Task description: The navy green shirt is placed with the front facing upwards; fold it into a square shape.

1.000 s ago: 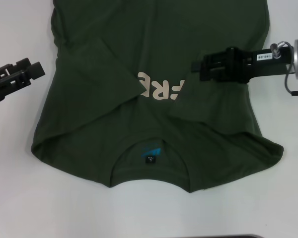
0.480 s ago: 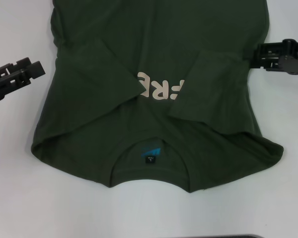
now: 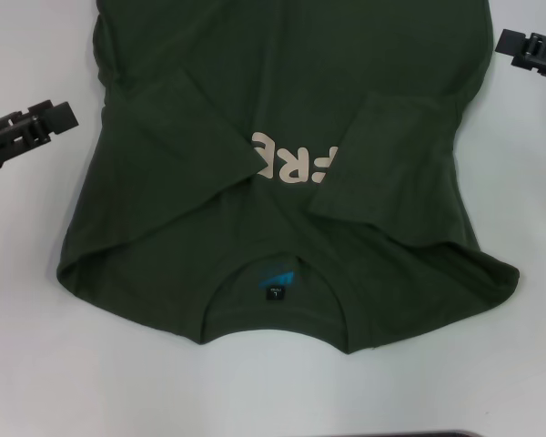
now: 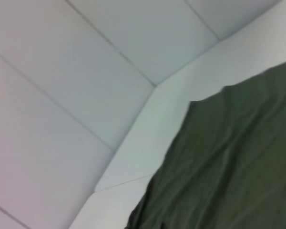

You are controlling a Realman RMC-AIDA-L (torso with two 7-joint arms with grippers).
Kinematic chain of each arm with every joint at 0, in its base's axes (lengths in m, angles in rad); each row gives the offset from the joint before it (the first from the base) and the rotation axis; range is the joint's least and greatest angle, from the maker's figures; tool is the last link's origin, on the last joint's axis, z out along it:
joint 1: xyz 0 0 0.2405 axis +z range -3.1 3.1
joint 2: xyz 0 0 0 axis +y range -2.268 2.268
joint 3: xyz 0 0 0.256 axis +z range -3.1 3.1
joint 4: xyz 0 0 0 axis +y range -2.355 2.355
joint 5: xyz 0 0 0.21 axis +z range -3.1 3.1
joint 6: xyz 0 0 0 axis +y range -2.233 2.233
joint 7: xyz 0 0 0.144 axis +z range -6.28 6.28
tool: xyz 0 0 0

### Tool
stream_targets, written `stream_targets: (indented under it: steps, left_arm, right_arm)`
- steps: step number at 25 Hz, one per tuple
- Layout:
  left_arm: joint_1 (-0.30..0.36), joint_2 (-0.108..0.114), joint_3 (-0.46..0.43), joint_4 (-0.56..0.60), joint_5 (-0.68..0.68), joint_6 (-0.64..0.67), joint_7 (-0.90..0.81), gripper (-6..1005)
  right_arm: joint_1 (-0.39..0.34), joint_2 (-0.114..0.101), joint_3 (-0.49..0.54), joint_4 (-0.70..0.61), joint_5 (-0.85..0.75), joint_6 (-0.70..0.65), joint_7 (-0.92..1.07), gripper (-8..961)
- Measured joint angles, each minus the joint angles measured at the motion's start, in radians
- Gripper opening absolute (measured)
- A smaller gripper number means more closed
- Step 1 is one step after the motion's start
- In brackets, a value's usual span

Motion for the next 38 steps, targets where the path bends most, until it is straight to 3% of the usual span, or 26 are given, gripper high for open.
stream_targets:
  steps: [2,4,8,10,12,16,24,32,38]
  left_arm:
    - [0.0,0.0,0.0,0.003,0.001,0.002,-0.012,716]
    - [0.0,0.0,0.0,0.009,0.003,0.008,-0.034,716]
    - [0.004,0.011,0.001,0.019,0.007,0.048,-0.096,717]
    - [0.006,0.014,0.0,0.038,0.007,0.074,-0.141,717]
    - [0.008,0.016,0.0,0.059,0.008,0.095,-0.206,717]
    - [0.01,0.02,0.004,0.078,0.026,0.102,-0.349,717]
    - [0.024,0.023,-0.007,0.089,0.132,0.045,-0.628,716]
    - [0.024,0.028,-0.008,0.118,0.277,-0.007,-0.714,717]
    - [0.025,0.041,-0.008,0.12,0.353,-0.013,-0.716,717]
  right_arm:
    - [-0.002,-0.001,0.0,0.001,0.005,-0.039,-0.044,814]
    - [-0.009,0.014,-0.003,-0.019,0.004,-0.068,-0.093,838]
    - [-0.049,0.088,-0.022,-0.179,-0.039,-0.076,-0.142,885]
    - [-0.073,0.114,-0.023,-0.267,-0.078,-0.082,-0.132,889]
    - [-0.077,0.114,-0.023,-0.277,-0.084,-0.088,-0.124,894]
    - [-0.09,0.092,-0.017,-0.273,-0.087,-0.136,-0.092,892]
    - [-0.099,0.093,-0.02,-0.269,-0.087,-0.151,-0.061,888]
    - [-0.083,0.053,-0.019,-0.281,-0.088,-0.148,0.04,889]
    - [-0.081,0.043,-0.021,-0.276,-0.091,-0.139,0.066,889]
